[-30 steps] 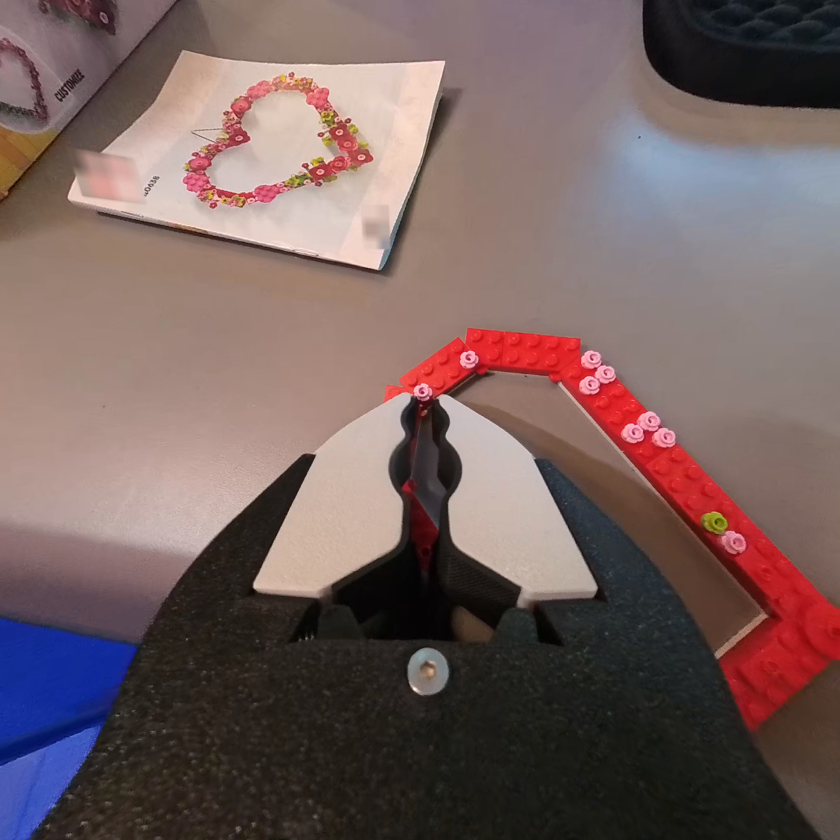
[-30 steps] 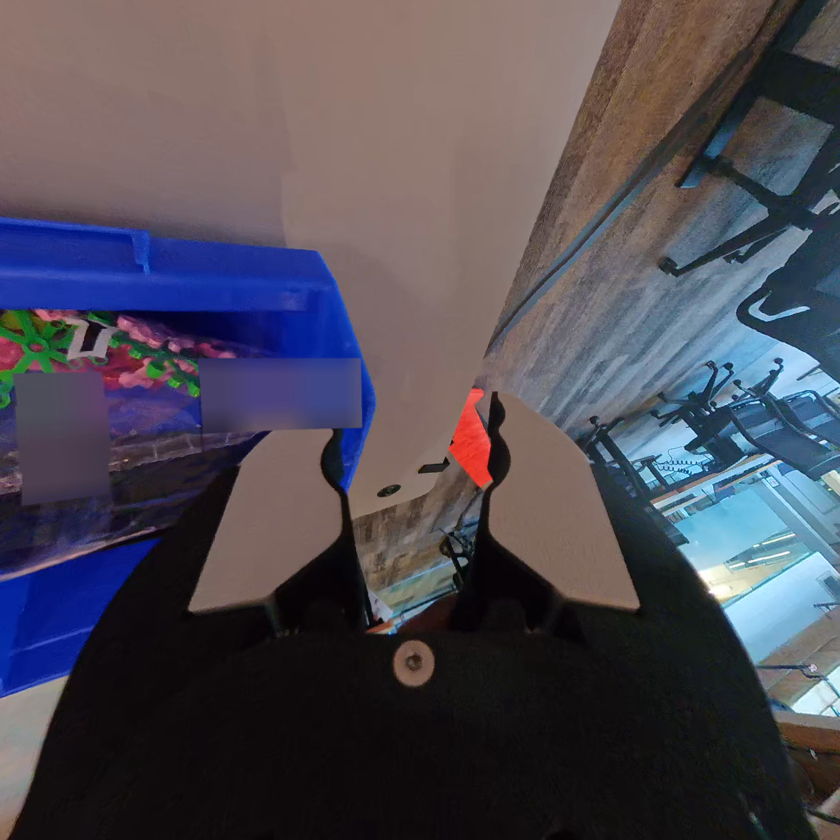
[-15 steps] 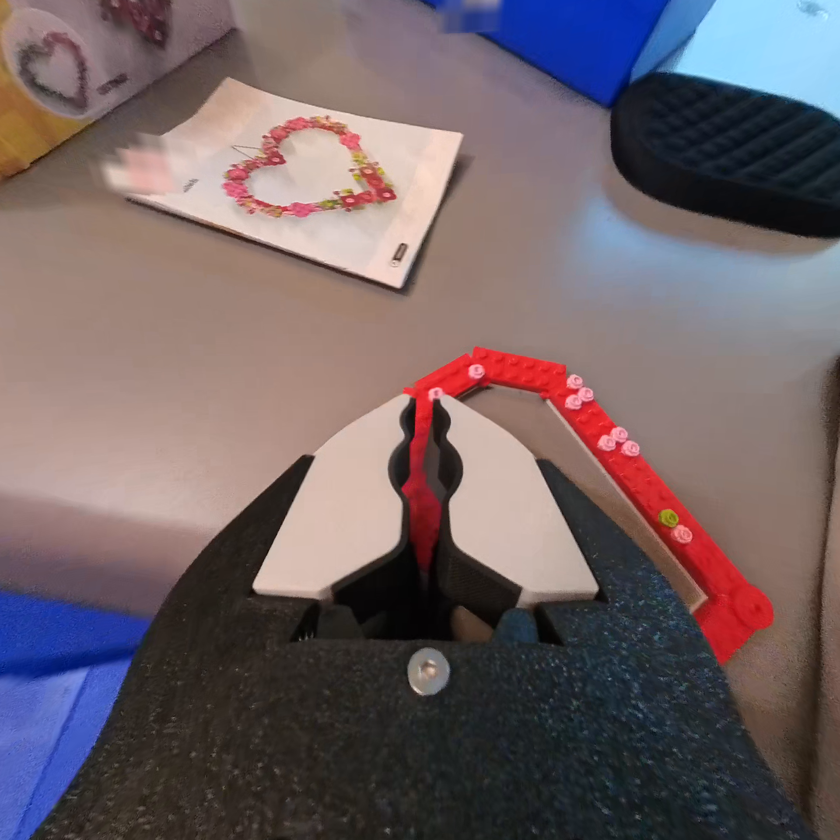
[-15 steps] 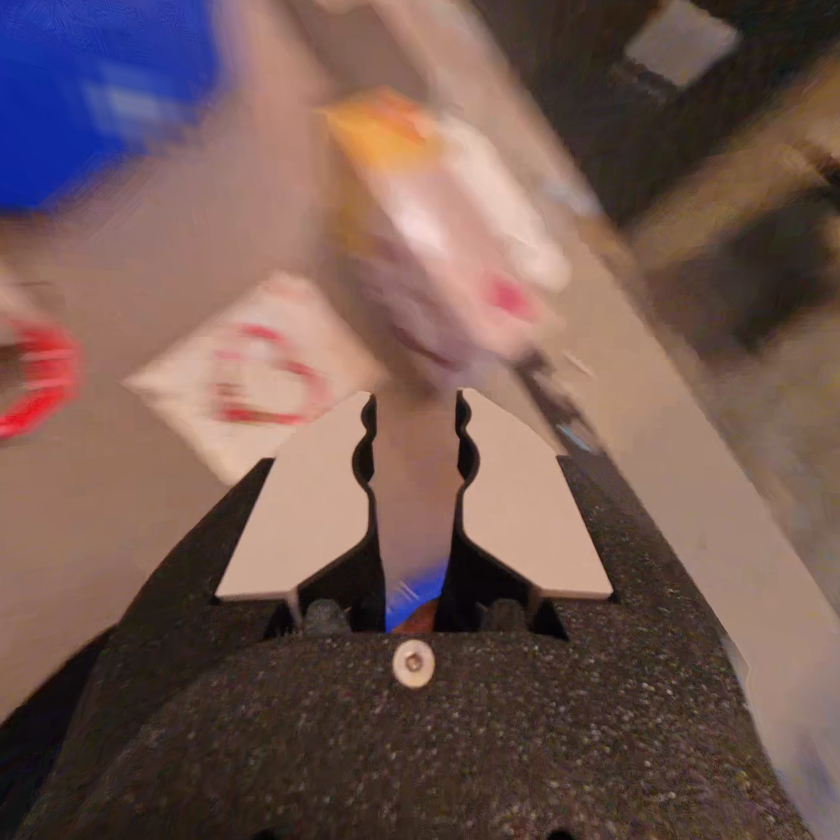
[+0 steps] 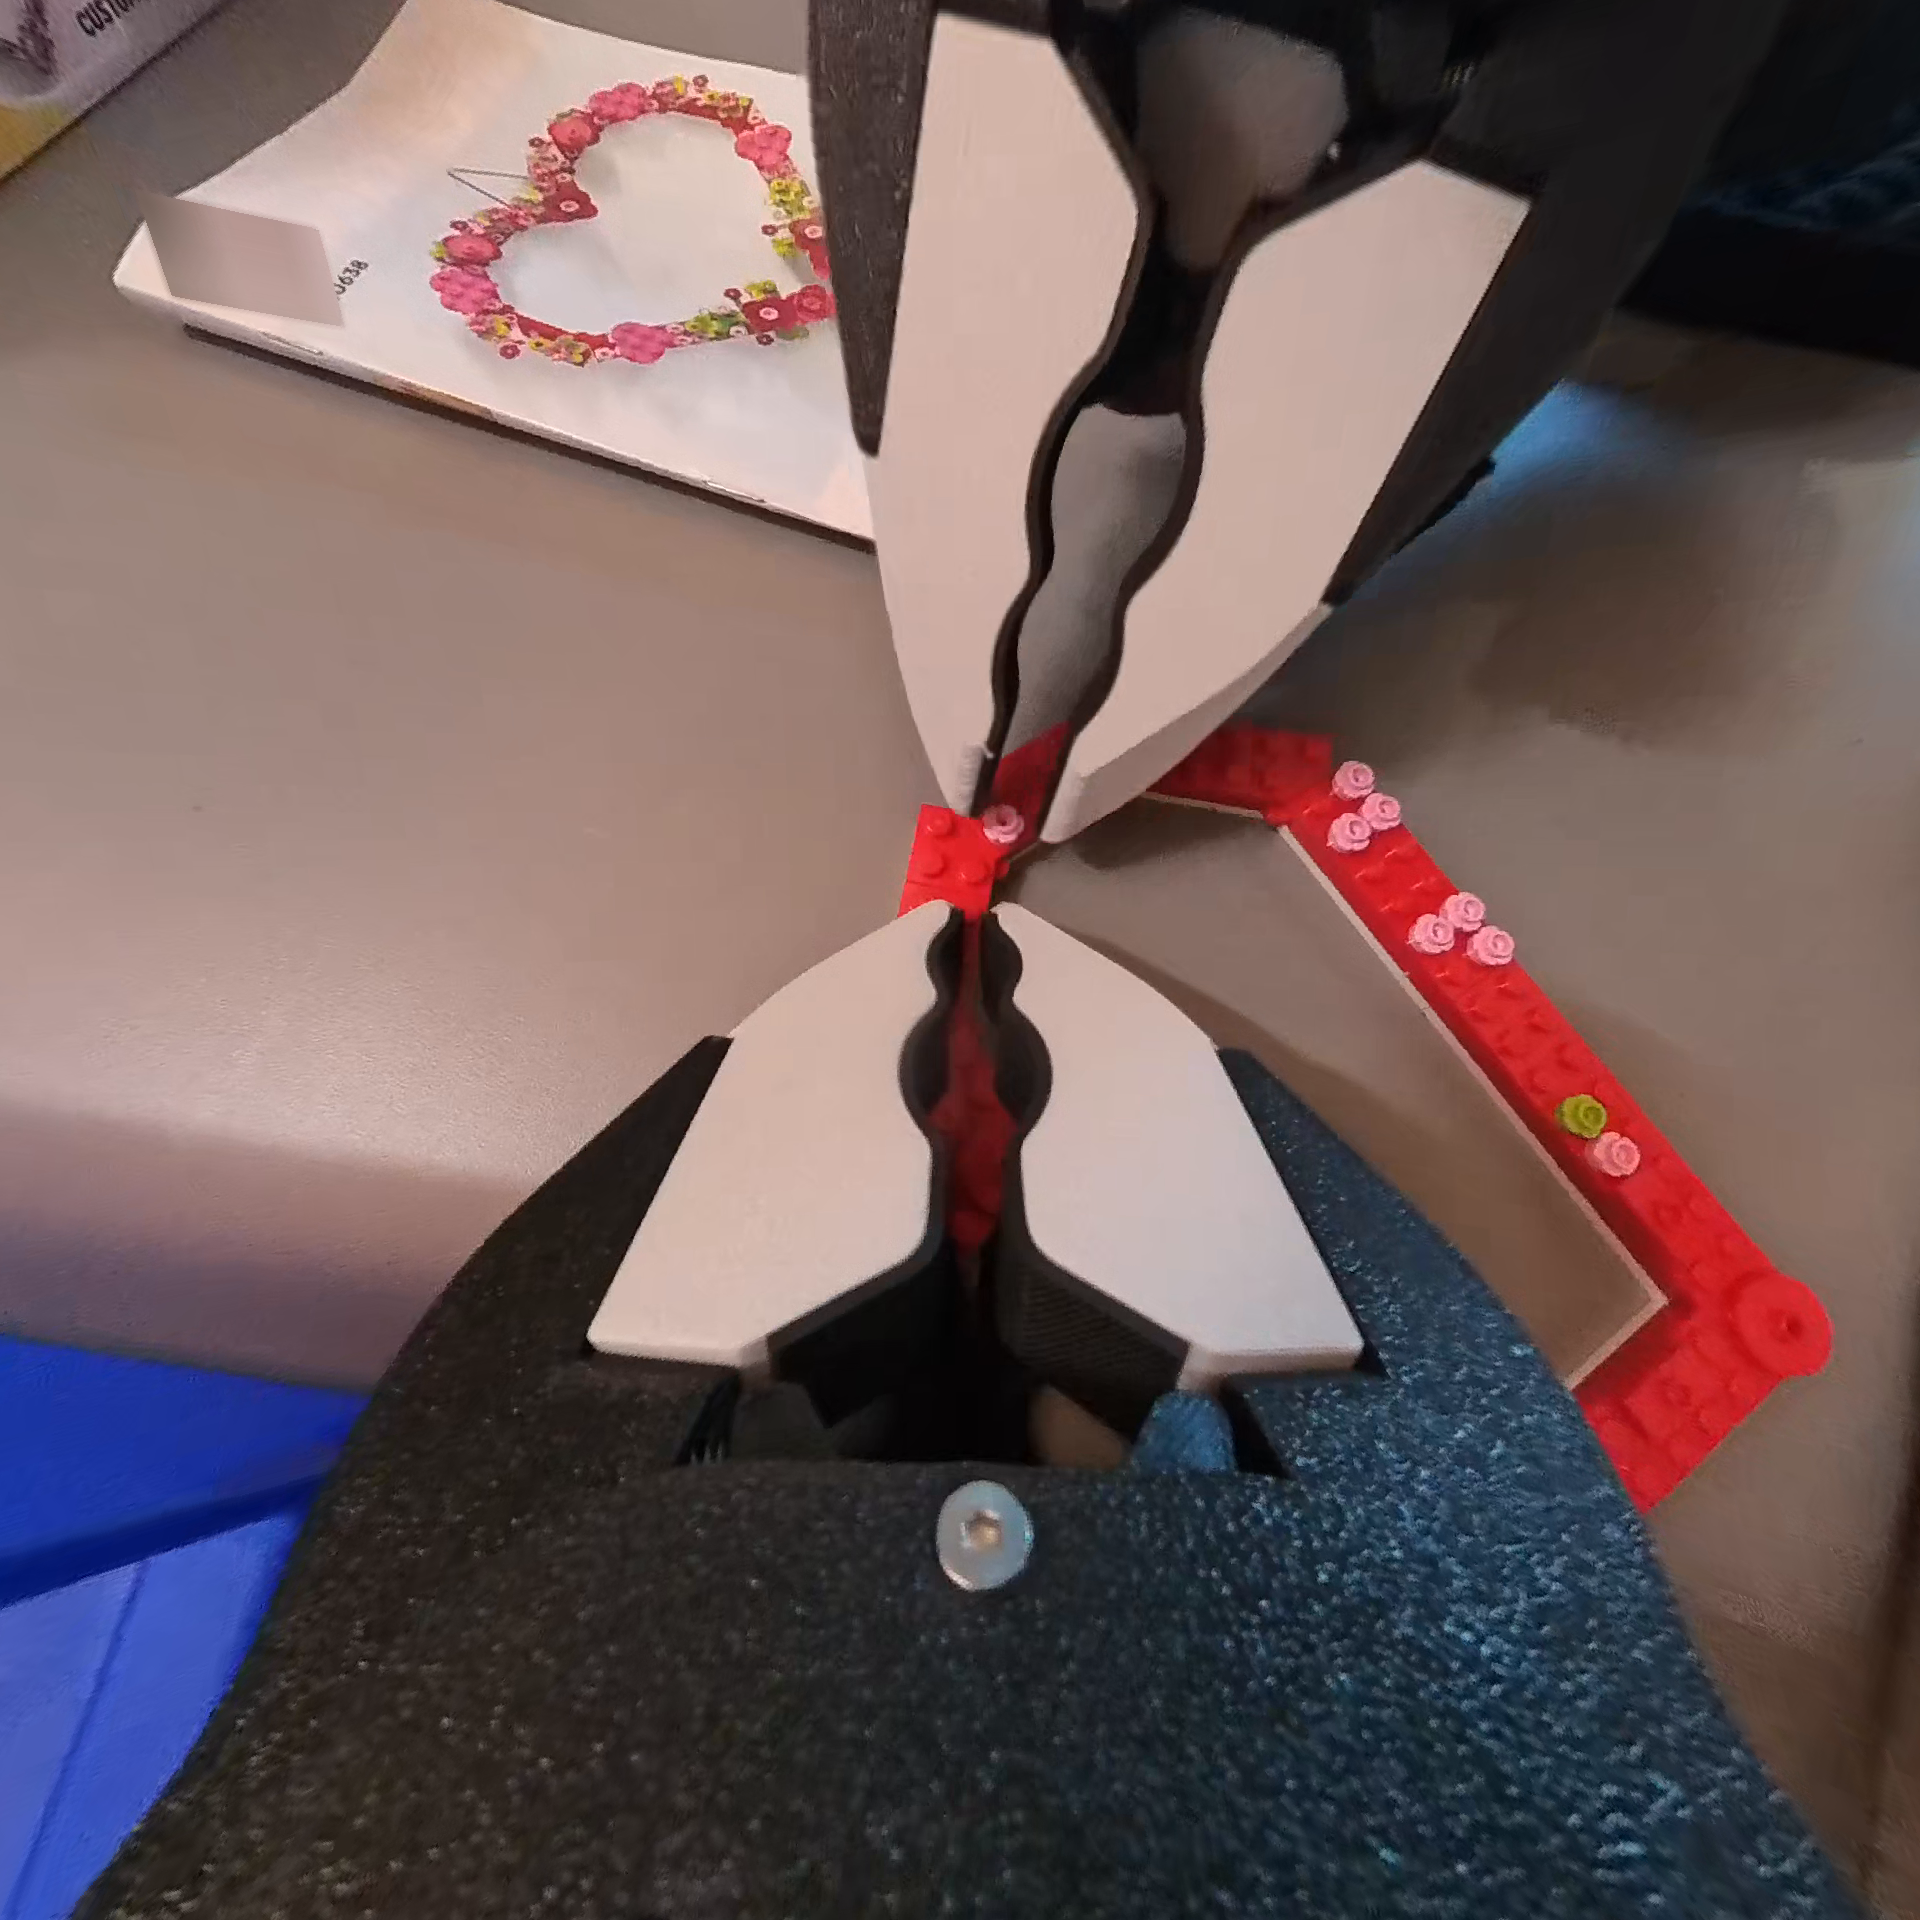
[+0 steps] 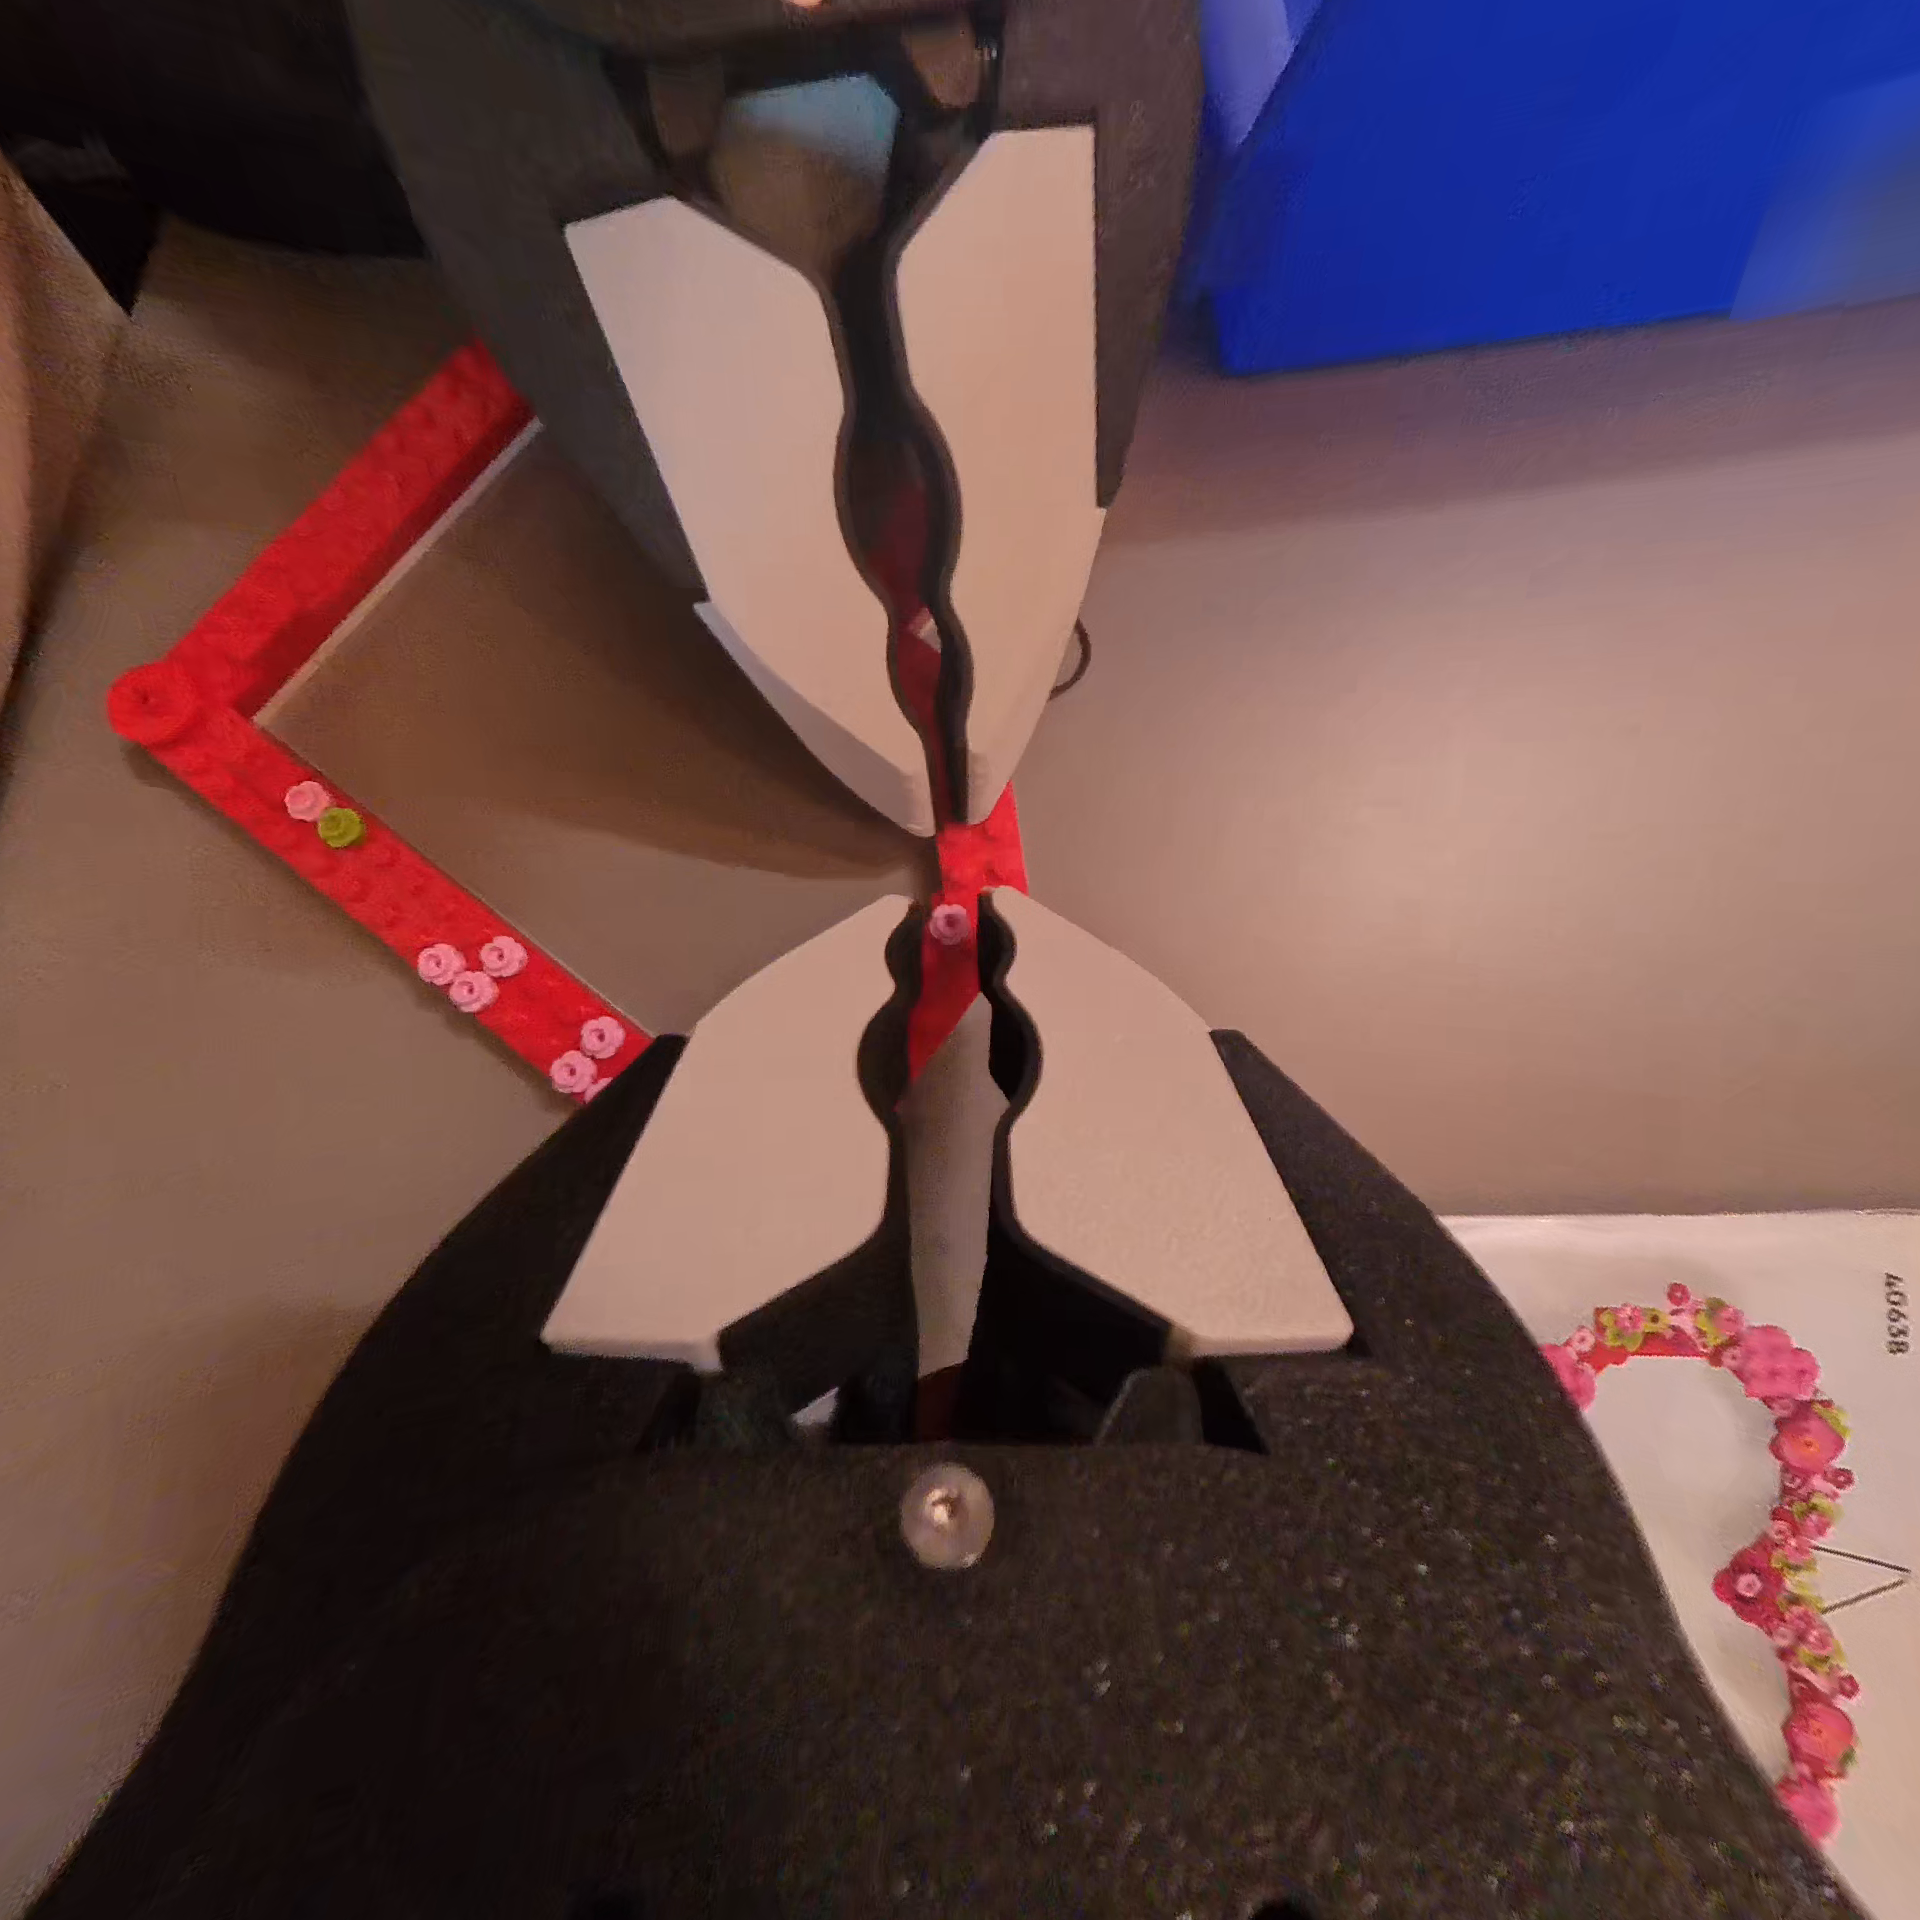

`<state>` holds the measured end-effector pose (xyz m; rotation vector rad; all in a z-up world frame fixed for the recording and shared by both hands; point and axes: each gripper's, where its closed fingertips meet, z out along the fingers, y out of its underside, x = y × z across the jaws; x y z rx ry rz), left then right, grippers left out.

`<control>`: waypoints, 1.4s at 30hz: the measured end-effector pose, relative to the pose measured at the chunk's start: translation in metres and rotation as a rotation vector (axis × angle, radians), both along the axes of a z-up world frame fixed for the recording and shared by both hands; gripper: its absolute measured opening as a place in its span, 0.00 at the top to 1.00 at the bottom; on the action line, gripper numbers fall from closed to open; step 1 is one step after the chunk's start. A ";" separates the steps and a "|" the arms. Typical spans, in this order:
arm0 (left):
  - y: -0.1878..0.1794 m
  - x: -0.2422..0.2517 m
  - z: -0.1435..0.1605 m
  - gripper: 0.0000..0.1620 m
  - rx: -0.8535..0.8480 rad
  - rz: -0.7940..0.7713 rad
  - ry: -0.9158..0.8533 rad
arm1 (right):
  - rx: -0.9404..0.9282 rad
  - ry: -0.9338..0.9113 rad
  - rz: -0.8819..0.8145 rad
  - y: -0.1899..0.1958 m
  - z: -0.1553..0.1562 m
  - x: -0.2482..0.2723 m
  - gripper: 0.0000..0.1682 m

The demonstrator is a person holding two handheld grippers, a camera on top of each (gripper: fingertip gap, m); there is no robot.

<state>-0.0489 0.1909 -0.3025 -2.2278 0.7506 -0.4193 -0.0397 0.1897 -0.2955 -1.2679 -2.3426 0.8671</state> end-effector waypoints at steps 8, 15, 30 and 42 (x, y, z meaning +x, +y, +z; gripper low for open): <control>0.000 0.000 0.000 0.99 -0.002 0.000 -0.004 | 0.061 -0.023 0.011 0.000 -0.007 0.000 0.95; -0.002 0.003 0.000 1.00 -0.035 0.013 -0.051 | -0.078 0.079 0.044 -0.004 -0.002 0.002 0.98; -0.001 0.002 0.000 0.99 -0.022 0.020 -0.036 | 0.182 0.438 -0.617 0.219 0.216 0.129 0.98; -0.001 0.003 0.000 0.98 -0.044 0.021 -0.064 | -0.123 -0.178 -1.084 0.399 0.112 0.253 0.97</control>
